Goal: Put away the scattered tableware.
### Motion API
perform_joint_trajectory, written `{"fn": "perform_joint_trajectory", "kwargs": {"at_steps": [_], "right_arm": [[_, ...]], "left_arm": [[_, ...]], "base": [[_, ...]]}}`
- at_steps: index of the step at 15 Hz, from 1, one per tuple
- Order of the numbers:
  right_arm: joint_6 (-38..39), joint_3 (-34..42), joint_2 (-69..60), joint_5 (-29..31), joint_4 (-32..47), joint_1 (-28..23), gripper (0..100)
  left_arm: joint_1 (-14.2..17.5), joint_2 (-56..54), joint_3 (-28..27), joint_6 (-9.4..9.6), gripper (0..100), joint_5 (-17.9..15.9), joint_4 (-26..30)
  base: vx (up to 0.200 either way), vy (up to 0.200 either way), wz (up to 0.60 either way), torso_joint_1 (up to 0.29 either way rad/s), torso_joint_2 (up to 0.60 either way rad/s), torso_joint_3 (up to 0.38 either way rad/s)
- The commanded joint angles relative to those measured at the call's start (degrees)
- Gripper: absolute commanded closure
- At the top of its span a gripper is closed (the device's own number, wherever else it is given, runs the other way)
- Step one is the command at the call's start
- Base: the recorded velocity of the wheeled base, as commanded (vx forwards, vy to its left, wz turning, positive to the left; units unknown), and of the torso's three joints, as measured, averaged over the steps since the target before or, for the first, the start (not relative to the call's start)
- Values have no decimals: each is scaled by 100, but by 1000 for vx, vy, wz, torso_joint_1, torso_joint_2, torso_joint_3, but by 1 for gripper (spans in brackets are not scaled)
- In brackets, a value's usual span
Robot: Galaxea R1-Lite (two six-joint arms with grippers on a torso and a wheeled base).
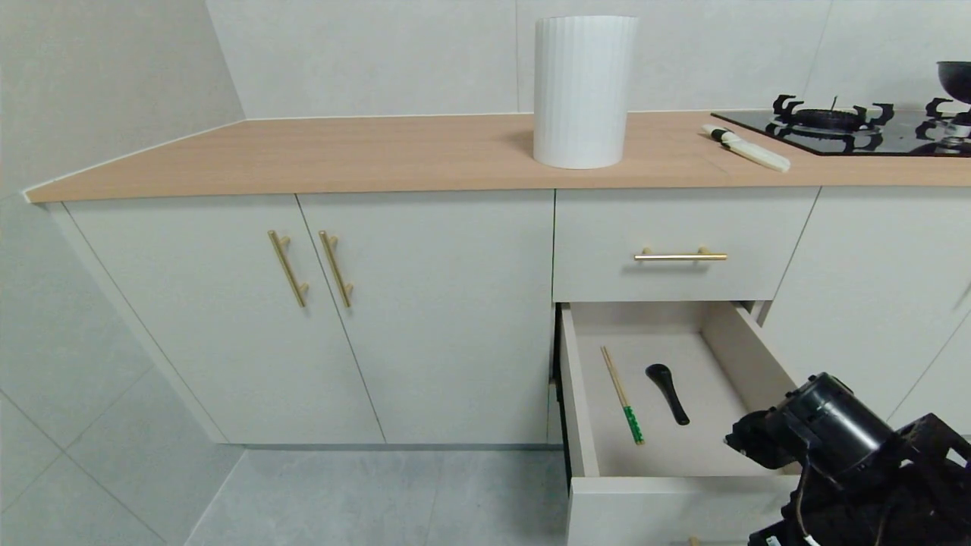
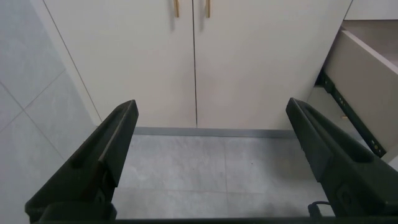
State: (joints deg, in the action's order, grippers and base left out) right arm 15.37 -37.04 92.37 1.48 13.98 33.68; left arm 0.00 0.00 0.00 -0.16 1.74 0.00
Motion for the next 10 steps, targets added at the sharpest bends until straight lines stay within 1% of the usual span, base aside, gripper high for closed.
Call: {"fn": "perform_joint_trajectory", "kwargs": {"at_steps": [1, 2, 4, 7, 10], "right_arm": [[168, -181, 291, 90, 8, -46, 0], [519, -348, 501, 362, 8, -90, 0], [766, -463, 642, 687, -1, -108, 0], [827, -524, 668, 898, -45, -134, 0], [880, -515, 704, 1171, -440, -318, 0]], "left_arm": [[0, 0, 0, -2, 0, 1, 0], [0, 0, 0, -2, 0, 1, 0], [0, 0, 0, -2, 0, 1, 0], [0, 0, 0, -2, 0, 1, 0], [0, 0, 0, -2, 0, 1, 0]], "base": [[0, 0, 0, 0, 0, 0], [0, 0, 0, 0, 0, 0], [0, 0, 0, 0, 0, 0], [0, 0, 0, 0, 0, 0], [0, 0, 0, 0, 0, 0]]}}
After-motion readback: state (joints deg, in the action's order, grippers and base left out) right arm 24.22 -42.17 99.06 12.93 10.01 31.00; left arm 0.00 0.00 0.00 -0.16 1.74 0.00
